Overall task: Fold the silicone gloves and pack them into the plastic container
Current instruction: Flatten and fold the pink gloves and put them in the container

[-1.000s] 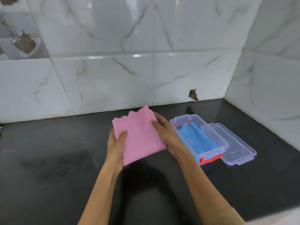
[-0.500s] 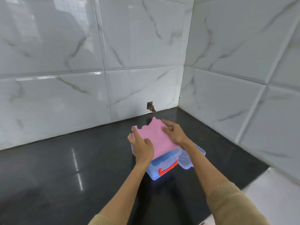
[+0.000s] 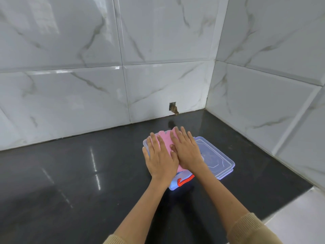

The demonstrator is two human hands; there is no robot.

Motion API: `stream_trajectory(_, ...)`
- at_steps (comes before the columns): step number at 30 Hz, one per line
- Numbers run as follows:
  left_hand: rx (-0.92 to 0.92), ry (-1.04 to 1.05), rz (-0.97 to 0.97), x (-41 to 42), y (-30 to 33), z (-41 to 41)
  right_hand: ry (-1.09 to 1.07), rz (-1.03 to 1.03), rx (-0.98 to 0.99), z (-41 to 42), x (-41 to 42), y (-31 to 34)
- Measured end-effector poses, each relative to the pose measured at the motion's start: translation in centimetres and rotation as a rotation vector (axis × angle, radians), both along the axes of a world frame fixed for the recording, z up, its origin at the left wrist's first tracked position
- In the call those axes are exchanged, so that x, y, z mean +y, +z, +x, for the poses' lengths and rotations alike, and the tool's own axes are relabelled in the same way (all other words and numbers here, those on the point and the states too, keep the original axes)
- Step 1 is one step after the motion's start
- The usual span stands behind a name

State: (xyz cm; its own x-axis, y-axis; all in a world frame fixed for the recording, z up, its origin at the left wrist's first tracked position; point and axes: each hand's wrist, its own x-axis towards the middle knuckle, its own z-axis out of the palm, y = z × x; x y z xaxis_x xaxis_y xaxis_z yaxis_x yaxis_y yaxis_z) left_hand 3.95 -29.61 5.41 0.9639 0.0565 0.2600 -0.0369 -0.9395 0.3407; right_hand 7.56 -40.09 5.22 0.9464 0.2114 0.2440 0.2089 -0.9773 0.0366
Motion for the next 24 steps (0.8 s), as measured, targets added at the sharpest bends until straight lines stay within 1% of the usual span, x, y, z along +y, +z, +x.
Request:
stream_trajectory(4, 0.18, 0.065, 0.012, -0.3, 0.2, 0.5, 0.048, -0.133, 0.115, 0.8, -0.2, -0.3)
stream_trajectory(8, 0.327, 0.131, 0.113, -1.2, 0.7, 0.7, 0.074, -0.215, 0.169, 1.3, -0.4, -0.3)
stream_trajectory(12, 0.425, 0.172, 0.31, -1.9, 0.8, 1.0, 0.106, -0.338, 0.196, 1.3, -0.4, -0.4)
stream_trajectory(17, 0.507, 0.125, 0.614, -2.0, 0.2, 2.0, 0.119, -0.418, 0.25, 1.6, 0.1, -0.8)
stream_trajectory(21, 0.584, 0.111, 0.759, -2.5, -0.2, 2.1, 0.11, -0.492, 0.331, 2.0, 0.4, -1.5)
stream_trajectory(23, 0.608, 0.102, 0.853, -2.5, -0.1, 2.0, 0.089, -0.484, 0.351, 2.0, 0.5, -1.7)
stream_trajectory(24, 0.603, 0.094, 0.842, -2.4, -0.1, 2.0, 0.086, -0.466, 0.354, 2.0, 0.5, -1.6)
